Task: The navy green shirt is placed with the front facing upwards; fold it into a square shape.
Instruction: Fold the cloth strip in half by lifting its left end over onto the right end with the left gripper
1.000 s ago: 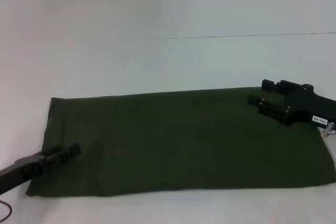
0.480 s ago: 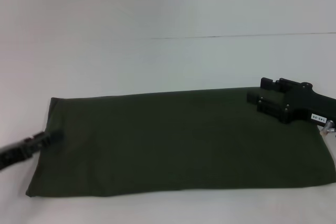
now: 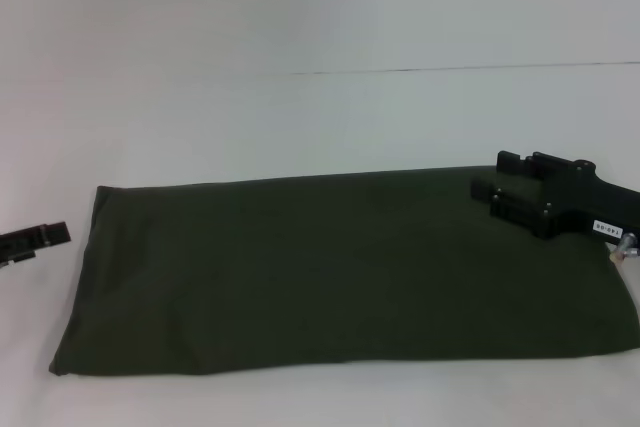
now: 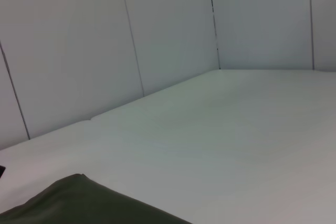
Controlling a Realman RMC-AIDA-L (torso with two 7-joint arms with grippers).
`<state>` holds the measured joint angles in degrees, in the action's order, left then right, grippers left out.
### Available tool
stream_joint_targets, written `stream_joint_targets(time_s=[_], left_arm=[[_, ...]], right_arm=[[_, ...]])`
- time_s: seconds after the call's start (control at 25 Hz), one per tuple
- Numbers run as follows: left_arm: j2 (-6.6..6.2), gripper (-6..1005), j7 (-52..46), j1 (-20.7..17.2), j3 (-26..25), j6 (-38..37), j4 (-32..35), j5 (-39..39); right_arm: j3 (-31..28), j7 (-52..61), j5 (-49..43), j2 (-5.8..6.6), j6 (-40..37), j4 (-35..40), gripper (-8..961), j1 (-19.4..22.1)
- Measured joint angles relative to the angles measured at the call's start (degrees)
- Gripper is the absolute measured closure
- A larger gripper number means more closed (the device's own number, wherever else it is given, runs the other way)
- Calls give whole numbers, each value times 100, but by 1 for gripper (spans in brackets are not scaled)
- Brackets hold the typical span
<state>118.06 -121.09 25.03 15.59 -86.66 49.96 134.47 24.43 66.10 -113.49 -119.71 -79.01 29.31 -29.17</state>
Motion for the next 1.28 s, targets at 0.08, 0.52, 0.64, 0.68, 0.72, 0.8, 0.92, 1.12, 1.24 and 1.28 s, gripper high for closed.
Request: stream_joint_targets(time_s=[0.08,0.52,0.64,0.68,0.72,0.8,0.92,1.12,1.24,1.28], left_arm=[[-13,216,-220,93,133,1,53,178],[-38,217,-860,349,709,267,34,623],[-38,217,-897,357,730,309,29,667],[-38,217,-899,353,733,312,29,668],[-38,217,-902,345,734,314,29,669],[-35,217,-906,330,749,316,26,671],[-26,211,-907,332,798,318,0,672],[-20,207,-911,396,951,373,-108,681],[-12,208,-920,411,1007,447,-116,683],[-7,208,-926,413,1029,464,-118,683]], right_arm=[[0,-9,8,1,1,-20,344,14],[0,-70,4,-1,-1,-62,343,51],[0,-71,9,-7,-1,-82,343,52],[0,-71,12,-8,0,-94,343,52],[0,-71,13,-8,-1,-97,343,52],[0,-71,14,-8,-1,-99,343,52],[0,-71,14,-8,0,-101,344,52],[0,-79,13,-9,8,-101,344,52],[0,-80,13,-9,2,-107,344,52],[0,-80,12,-9,1,-109,344,52]])
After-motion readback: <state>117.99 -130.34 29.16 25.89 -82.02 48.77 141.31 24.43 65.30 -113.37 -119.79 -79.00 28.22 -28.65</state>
